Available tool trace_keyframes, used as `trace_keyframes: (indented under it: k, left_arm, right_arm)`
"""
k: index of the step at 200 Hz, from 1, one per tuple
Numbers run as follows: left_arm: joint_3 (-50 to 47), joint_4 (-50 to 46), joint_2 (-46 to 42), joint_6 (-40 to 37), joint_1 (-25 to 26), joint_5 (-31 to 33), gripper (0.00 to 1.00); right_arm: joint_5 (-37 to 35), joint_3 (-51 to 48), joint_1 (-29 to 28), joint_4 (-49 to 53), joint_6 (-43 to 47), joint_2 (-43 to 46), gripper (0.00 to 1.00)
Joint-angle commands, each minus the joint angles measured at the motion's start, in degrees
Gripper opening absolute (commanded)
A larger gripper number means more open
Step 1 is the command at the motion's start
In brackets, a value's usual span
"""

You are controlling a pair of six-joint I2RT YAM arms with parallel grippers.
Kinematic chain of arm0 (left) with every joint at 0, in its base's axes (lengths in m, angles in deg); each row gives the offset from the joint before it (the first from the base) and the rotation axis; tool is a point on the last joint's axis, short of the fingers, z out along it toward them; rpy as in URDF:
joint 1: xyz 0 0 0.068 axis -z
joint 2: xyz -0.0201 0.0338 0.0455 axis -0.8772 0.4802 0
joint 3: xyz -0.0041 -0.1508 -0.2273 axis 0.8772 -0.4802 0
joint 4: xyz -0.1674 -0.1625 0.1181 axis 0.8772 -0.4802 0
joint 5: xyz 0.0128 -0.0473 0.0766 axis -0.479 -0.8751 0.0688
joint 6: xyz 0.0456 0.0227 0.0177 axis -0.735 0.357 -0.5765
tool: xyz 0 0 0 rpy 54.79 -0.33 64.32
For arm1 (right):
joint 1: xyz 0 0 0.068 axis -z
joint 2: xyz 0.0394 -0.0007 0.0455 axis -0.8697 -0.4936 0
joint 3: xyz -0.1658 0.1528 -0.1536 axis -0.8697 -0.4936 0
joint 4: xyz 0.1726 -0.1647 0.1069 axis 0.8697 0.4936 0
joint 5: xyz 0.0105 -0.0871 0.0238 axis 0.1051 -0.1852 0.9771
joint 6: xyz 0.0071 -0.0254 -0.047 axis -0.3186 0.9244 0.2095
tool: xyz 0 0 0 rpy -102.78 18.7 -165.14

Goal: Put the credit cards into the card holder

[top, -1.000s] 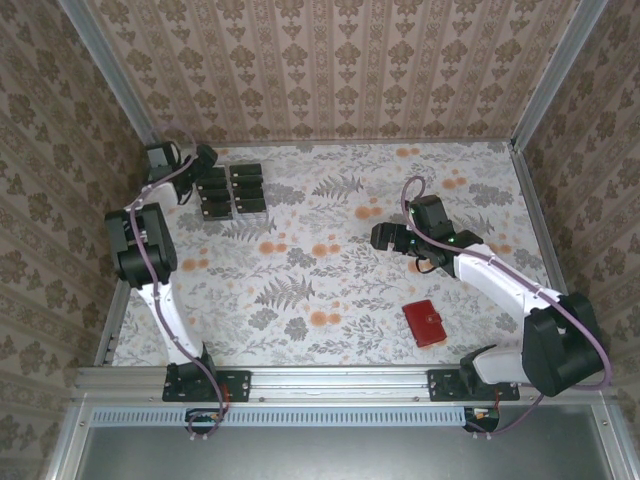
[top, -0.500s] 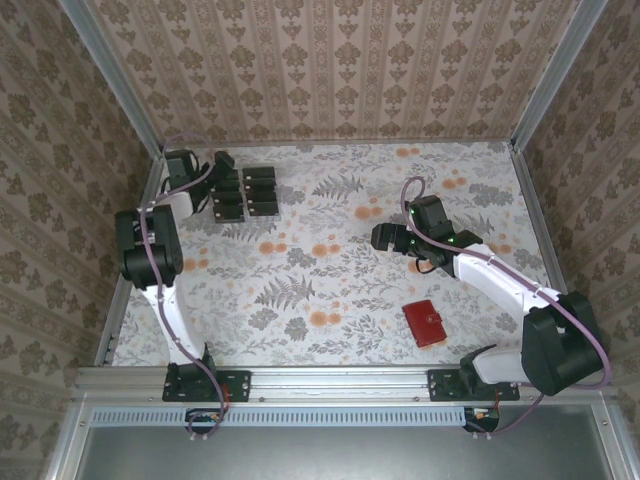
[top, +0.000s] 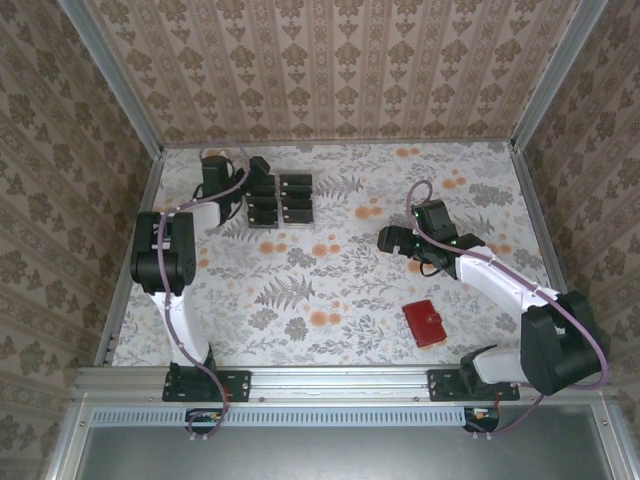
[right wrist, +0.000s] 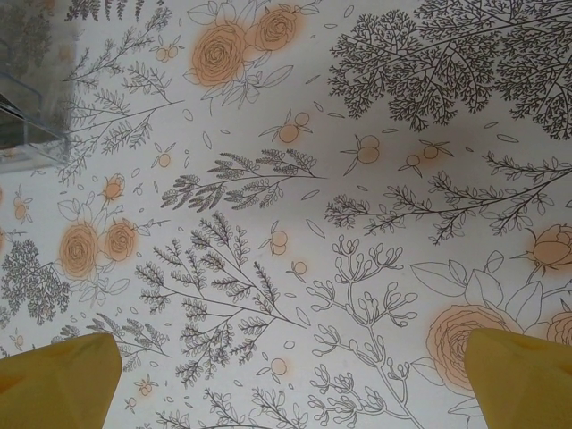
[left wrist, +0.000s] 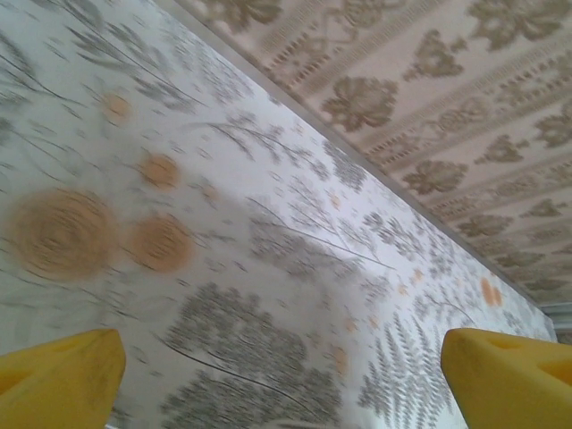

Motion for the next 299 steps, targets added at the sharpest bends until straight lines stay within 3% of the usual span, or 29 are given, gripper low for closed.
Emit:
trace_keyframes:
  k: [1,85,142,170,299]
  left_arm:
    - [-1.9,6.7,-3.1,3.5,4.2,2.0,1.00]
    - [-2.1,13.2,-1.7,7.8,20.5,8.7,1.00]
    - [-4.9,4.6,-9.2,-0.1,19.5,13.6,1.00]
    - [-5.6,0.0,-10.8,-3.2,18.7,13.1,1.00]
    - [-5.3,2.9,-3.8,-0.8,24.1,11.7,1.00]
  right_arm:
    - [-1.3,0.5,0.4,-0.3,-0.8,-0.6,1.00]
    - [-1.9,6.5,0.5,2.2,0.3,-7.4,1.00]
    - [-2.5,8.4,-1.4,3.8,2.6,-11.1,0.99]
    - [-4.1,9.0,-2.4,3.8,2.6,-13.8,0.98]
    - [-12.1,14.4,-0.6,2.9,2.7,-23.0,0.97]
